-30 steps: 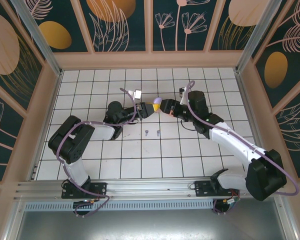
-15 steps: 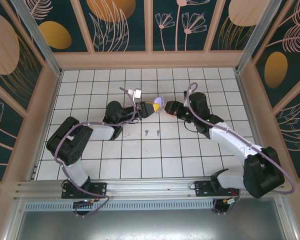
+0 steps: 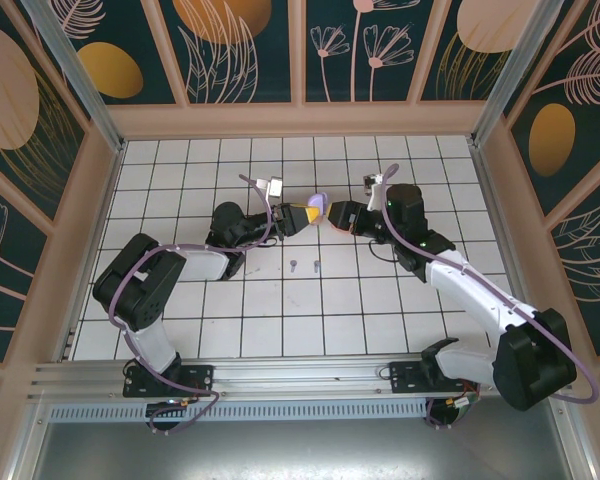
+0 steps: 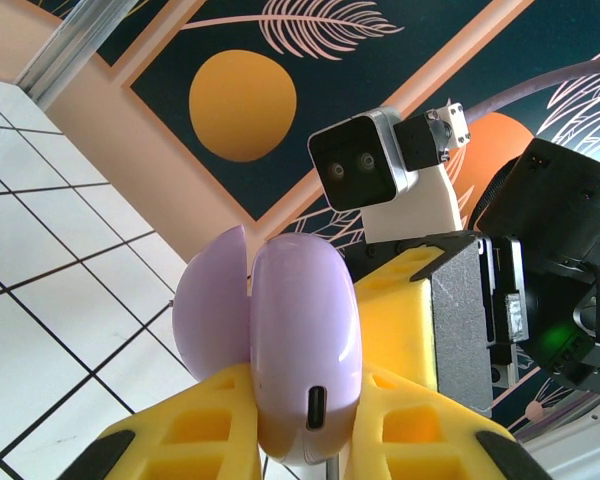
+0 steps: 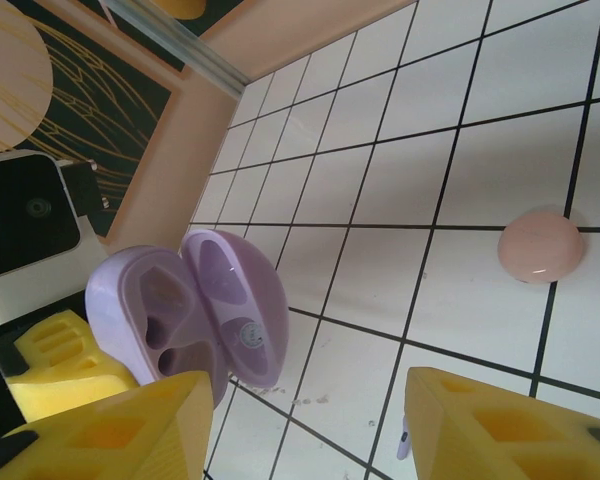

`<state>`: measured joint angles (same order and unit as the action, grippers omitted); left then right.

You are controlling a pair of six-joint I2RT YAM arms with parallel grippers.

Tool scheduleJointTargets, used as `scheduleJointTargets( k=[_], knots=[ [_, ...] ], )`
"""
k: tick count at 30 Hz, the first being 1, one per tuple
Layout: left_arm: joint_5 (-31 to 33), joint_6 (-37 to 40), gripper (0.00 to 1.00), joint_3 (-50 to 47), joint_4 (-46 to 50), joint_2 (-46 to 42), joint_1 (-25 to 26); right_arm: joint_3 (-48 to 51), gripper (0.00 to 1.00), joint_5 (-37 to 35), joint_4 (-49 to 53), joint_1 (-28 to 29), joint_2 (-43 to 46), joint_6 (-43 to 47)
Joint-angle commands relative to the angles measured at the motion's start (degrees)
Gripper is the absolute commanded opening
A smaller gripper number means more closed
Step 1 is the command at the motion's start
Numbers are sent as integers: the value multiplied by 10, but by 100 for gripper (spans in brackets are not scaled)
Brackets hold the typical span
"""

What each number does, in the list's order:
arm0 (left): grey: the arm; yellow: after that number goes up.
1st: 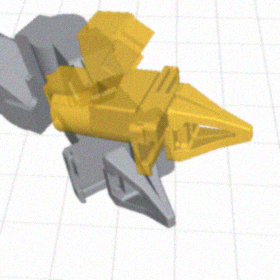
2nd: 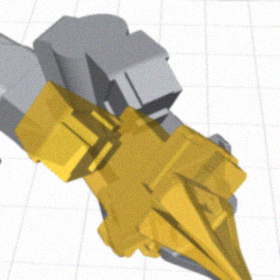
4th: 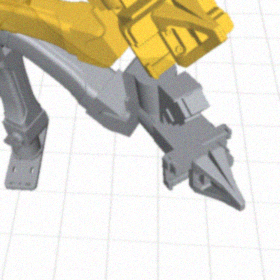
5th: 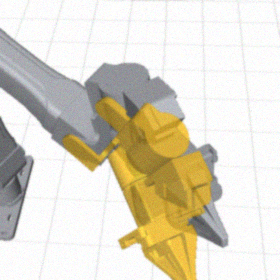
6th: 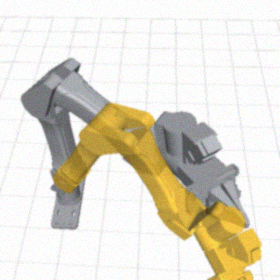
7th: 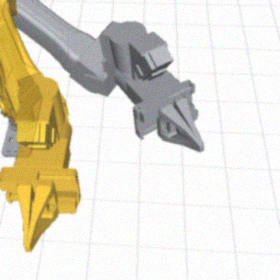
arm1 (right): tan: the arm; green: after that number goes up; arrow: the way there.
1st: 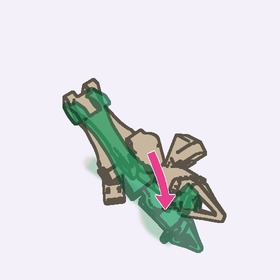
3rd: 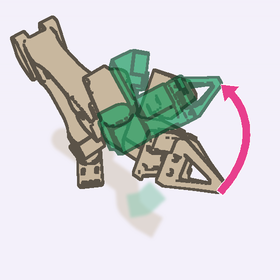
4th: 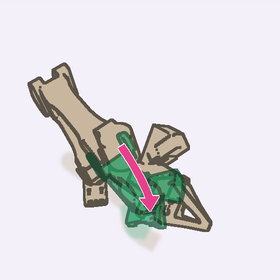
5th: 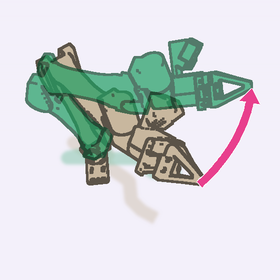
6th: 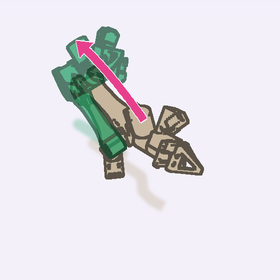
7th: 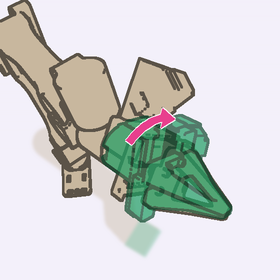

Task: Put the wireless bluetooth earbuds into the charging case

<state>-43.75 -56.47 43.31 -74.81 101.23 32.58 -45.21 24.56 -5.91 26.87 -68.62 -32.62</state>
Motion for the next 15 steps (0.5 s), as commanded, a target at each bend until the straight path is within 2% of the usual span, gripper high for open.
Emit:
scheduleJointTargets(
  k=[1, 15],
  knots=[
    [-13, -9, 0, 14, -35, -19, 2, -5, 52, 22, -28, -2, -5, 13],
    [-17, -13, 0, 13, -33, -25, 2, -29, 47, 27, -44, 0, -42, 6]
  ],
)
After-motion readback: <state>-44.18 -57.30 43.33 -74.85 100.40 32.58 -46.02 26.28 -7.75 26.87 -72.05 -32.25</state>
